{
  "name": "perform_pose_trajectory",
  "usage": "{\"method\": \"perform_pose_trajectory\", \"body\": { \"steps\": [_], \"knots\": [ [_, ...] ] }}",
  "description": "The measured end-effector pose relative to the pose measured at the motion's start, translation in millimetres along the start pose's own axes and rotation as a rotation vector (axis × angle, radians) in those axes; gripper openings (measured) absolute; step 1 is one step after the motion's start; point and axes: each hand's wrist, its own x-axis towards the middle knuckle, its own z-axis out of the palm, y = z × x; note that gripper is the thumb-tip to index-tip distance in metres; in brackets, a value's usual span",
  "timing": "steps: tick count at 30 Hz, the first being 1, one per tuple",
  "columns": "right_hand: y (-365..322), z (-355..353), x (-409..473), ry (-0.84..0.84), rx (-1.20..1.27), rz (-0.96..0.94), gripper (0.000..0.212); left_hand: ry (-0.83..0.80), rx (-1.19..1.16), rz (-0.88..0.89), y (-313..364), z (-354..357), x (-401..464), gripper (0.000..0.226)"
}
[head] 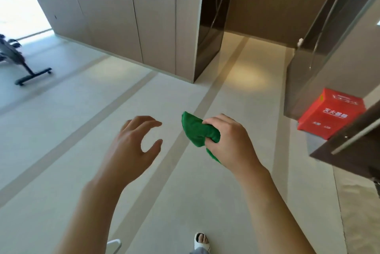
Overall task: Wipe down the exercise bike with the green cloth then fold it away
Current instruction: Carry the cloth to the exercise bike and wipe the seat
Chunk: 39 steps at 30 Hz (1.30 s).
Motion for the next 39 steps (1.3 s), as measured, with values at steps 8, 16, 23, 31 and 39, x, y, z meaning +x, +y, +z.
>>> {"method": "perform_pose_trajectory", "body": {
  "steps": [8, 16, 23, 31, 39],
  "knots": [
    [43.4, 7.5, 97.0, -0.046, 0.071, -0.116, 0.041, 0.089, 0.085, -0.086, 4.4, 11.9, 71.7, 0.039],
    [62.8, 39.6, 169.0, -0.126, 0.171, -0.213, 0.041, 0.186, 0.152, -0.204, -17.1, 9.1, 104.6, 0.036],
    [38.0, 76.2, 231.9, -0.152, 0.207, -0.264, 0.038, 0.25, 0.181, -0.273, -57.6, -16.0, 133.1, 0.038],
    [-30.4, 144.2, 297.8, -0.173, 0.172, -0.3, 0.039, 0.281, 0.157, -0.285, -153.6, -67.4, 160.5, 0.037],
    [-125.7, 222.9, 366.8, -0.173, 0.169, -0.301, 0.041, 0.299, 0.161, -0.29, -266.7, -152.2, 190.3, 0.036]
  ]
}}
